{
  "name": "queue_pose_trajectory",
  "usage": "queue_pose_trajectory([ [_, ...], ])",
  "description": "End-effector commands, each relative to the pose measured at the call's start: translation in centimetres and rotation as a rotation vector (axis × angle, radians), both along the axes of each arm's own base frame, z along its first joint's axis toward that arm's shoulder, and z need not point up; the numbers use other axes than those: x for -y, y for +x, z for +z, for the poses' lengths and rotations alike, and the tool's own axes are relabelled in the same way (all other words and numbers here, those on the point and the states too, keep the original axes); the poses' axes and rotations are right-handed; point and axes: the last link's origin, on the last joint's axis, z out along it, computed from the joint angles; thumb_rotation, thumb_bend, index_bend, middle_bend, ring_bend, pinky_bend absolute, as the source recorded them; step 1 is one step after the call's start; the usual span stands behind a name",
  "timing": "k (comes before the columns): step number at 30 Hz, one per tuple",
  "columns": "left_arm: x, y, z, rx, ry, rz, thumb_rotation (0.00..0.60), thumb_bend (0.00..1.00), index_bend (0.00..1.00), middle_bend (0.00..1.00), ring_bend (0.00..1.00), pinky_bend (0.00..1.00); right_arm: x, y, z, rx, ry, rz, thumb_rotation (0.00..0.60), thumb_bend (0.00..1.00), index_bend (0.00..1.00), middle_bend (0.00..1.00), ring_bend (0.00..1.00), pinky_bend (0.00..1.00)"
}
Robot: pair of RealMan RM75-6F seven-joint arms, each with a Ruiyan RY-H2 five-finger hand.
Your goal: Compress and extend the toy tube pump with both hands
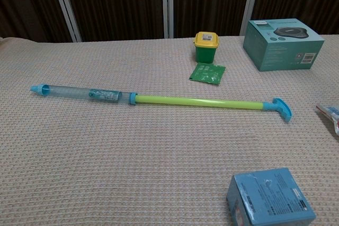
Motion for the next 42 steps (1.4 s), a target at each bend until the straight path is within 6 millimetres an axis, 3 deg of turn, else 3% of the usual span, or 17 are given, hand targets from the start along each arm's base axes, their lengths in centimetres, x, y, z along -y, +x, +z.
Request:
queue_pose_trajectory([
  [1,0.0,0.0,0.0,-0.002,-0.002,0.001,0.6,0.0,0.0,0.0,0.0,0.0,0.0,-0.1,-0.1,-0.002,0.003,-0.002,0.6,0.0,0.0,0.0,0.0,0.0],
  [6,-0.2,-0.1,-0.3,-0.006,-0.01,0.005,0.6,0.0,0.0,0.0,0.0,0.0,0.5,-0.3,-0.7,-0.006,0.044,-0.013,0.6,0.0,0.0,0.01,0.0,0.0],
  [8,-0.3,-0.1,-0.4,-0.012,-0.012,0.007,0.6,0.0,0.0,0.0,0.0,0.0,1.5,-0.1,-1.1,-0.01,0.058,-0.002,0.6,0.0,0.0,0.14,0.11,0.0],
  [9,-0.4,-0.2,-0.6,-0.015,-0.014,0.011,0.6,0.0,0.0,0.0,0.0,0.0,2.1,0.1,-1.4,-0.018,0.07,0.008,0.6,0.0,0.0,0.3,0.27,0.04],
  [10,-0.5,-0.3,-0.7,-0.017,-0.016,0.014,0.6,0.0,0.0,0.0,0.0,0.0,2.6,0.2,-1.6,-0.025,0.084,0.014,0.6,0.0,0.0,0.48,0.47,0.17],
  [11,-0.7,-0.3,-0.9,-0.02,-0.021,0.019,0.6,0.0,0.0,0.0,0.0,0.0,3.5,0.3,-2.0,-0.033,0.108,0.02,0.6,0.0,0.0,0.58,0.59,0.3],
  [13,-1.0,-0.6,-1.2,-0.028,-0.03,0.033,0.6,0.0,0.0,0.0,0.0,0.0,5.5,0.8,-2.8,-0.045,0.163,0.028,0.6,0.0,0.0,0.79,0.82,0.75],
  [15,-1.5,-0.9,-1.7,-0.042,-0.043,0.052,0.6,0.0,0.0,0.0,0.0,0.0,9.5,2.2,-4.5,-0.052,0.264,0.042,0.6,0.0,0.01,0.89,0.93,0.94],
  [16,-1.8,-1.0,-1.8,-0.043,-0.041,0.054,0.6,0.0,0.0,0.0,0.0,0.0,11.0,2.6,-5.2,-0.061,0.297,0.039,0.6,0.0,0.03,0.94,0.97,0.98],
  [20,-2.2,-1.3,-2.0,-0.051,-0.035,0.064,0.6,0.0,0.0,0.0,0.0,0.0,13.6,3.8,-6.8,-0.033,0.386,0.015,0.6,0.0,0.13,1.0,1.0,1.0],
  [25,-2.7,-1.7,-2.4,-0.066,-0.039,0.085,0.6,0.0,0.0,0.0,0.0,0.0,16.6,5.7,-9.3,0.014,0.47,-0.016,0.6,0.0,0.24,1.0,1.0,1.0],
  [36,-3.1,-2.1,-3.0,-0.086,-0.047,0.112,0.6,0.0,0.0,0.0,0.0,0.0,19.1,8.3,-13.5,-0.001,0.512,-0.042,0.6,0.1,0.37,1.0,1.0,1.0],
  [42,-3.1,-2.2,-3.0,-0.087,-0.049,0.118,0.6,0.0,0.0,0.0,0.0,0.0,19.6,8.3,-15.2,-0.044,0.483,-0.075,0.6,0.19,0.39,1.0,1.0,1.0],
])
